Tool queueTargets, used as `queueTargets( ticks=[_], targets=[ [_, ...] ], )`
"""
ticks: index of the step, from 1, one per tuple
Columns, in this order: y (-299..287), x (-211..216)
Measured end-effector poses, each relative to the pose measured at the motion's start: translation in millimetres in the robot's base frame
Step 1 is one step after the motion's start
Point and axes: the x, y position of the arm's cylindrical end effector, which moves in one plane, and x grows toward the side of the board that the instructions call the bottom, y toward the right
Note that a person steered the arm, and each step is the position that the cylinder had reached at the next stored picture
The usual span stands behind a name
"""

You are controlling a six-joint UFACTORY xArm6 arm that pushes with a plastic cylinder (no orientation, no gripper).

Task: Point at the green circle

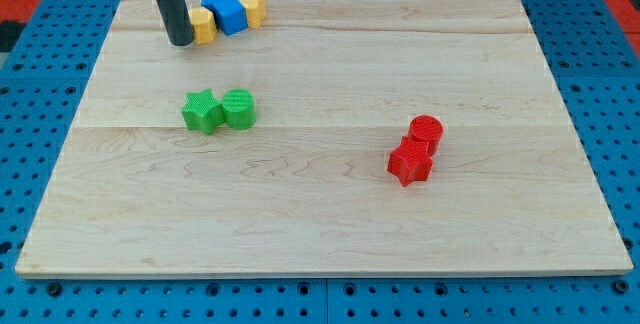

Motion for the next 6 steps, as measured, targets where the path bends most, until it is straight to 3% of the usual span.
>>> queueTargets(
  ticks=[3,5,6],
  targets=[
    [-1,-5],
    [95,68],
    [116,116]
  ],
)
